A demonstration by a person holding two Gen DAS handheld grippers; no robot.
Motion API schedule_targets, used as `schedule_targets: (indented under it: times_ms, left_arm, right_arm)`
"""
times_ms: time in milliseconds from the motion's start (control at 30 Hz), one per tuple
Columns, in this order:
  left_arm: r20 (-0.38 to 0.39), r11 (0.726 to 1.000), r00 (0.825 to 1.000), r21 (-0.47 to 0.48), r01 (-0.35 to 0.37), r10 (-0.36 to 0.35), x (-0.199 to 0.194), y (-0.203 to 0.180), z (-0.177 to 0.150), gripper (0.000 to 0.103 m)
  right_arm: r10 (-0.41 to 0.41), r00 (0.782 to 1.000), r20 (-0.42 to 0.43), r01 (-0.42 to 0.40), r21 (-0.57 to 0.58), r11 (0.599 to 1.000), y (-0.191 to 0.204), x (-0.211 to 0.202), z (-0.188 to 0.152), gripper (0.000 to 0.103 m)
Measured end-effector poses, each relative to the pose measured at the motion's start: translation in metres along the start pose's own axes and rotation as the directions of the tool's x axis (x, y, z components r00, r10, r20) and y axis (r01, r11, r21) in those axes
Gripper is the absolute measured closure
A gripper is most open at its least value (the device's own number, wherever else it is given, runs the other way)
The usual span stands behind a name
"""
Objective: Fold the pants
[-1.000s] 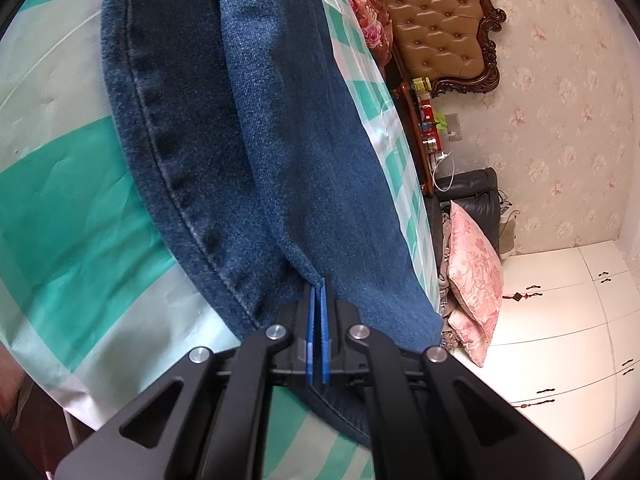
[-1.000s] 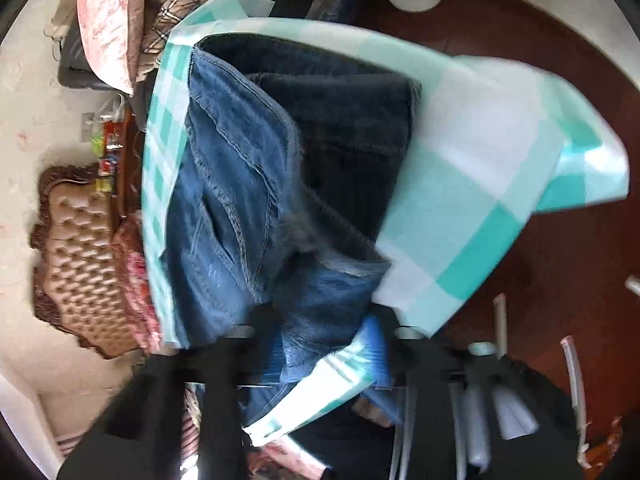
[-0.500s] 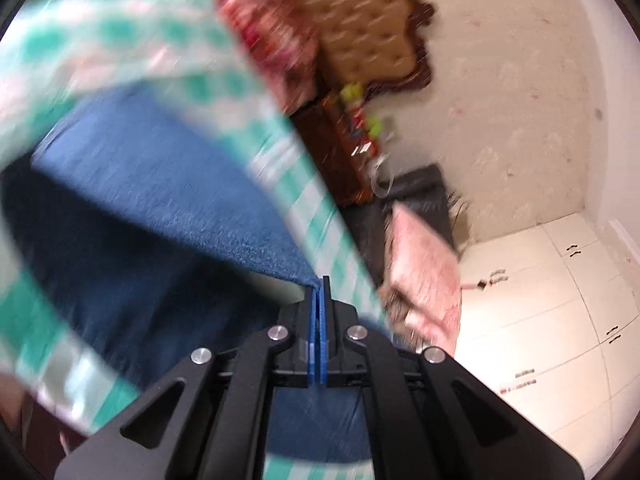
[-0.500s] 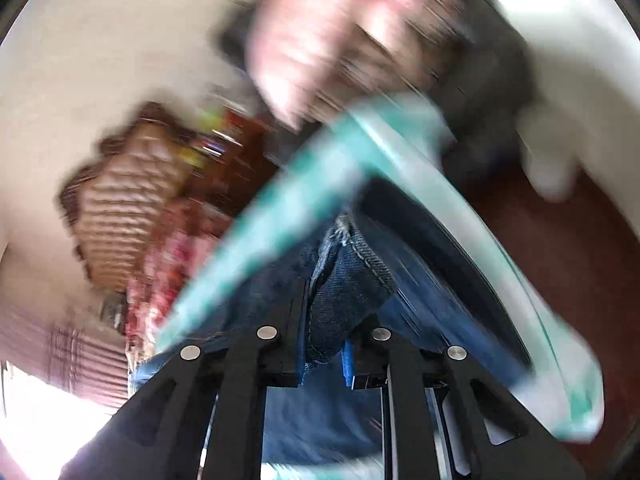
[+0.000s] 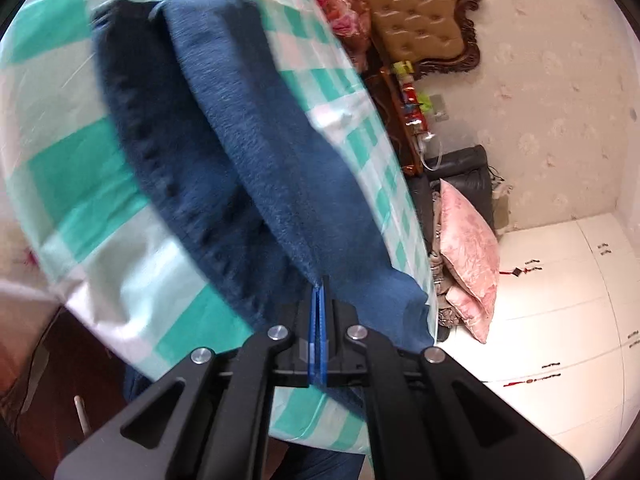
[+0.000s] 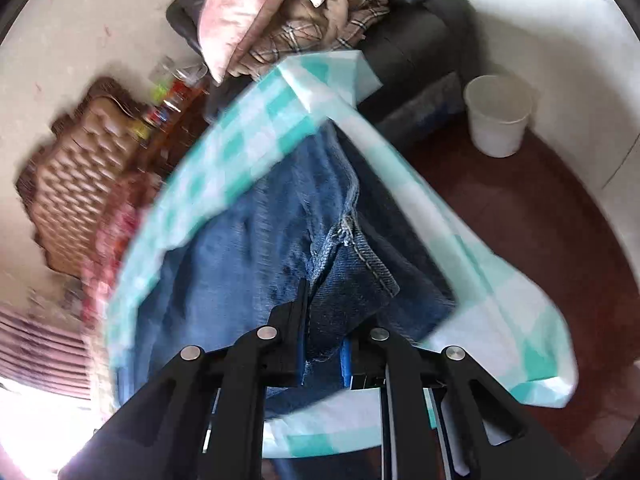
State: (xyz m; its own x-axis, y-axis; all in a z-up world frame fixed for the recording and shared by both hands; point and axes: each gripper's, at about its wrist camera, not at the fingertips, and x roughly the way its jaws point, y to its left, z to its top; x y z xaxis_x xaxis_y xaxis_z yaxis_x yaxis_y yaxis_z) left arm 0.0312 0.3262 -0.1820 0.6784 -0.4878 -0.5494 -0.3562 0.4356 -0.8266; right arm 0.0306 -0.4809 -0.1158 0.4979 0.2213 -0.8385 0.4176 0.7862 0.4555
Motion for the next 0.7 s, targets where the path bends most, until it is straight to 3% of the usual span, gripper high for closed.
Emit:
schedule_targets:
  times_ms: [100,200,333,467,600,700]
  left_arm:
    - [-0.037,0.998,0.999,-0.056,-0.029,0.027,0.013,0.023,-0.008,0.103]
    - [-0.018,0.999,1.0,-0.043,-0.01,0.009,0.005,0.019,-0.011,0.103]
    - [0.001,0.999,1.0,-0.032,0.005,-0.005,-0.003,0.012,-0.013,0.103]
    - [-0.029,0.997,0.999,-0.065,-0.032,0.03,0.013,0.025,-0.011,0.103]
    - [-0.015,0.999,1.0,-0.042,-0.024,0.024,0.01,0.021,-0.011,0.103]
    - [-0.029,0.999,0.999,-0.049,-0.023,0.022,0.02,0.03,-0.01,0.102]
  right_arm:
    - [-0.06,0.994,-0.09,0.063,0.037,0.997,-0.024,0.033,-0.004,0.089]
    - [-0.059,0.997,-0.044,0.059,0.002,0.998,-0.011,0.019,-0.004,0.089]
    - [0.017,1.0,0.001,-0.017,0.021,1.0,-0.008,-0.008,-0.004,0.089]
    - [-0.055,0.997,-0.058,0.056,0.023,0.998,-0.016,0.02,-0.006,0.089]
    - [-0.003,1.0,-0.002,0.003,0.008,1.0,-0.007,0.002,-0.003,0.09]
    - [-0.083,0.996,-0.042,0.083,-0.011,0.996,-0.012,0.025,-0.004,0.09]
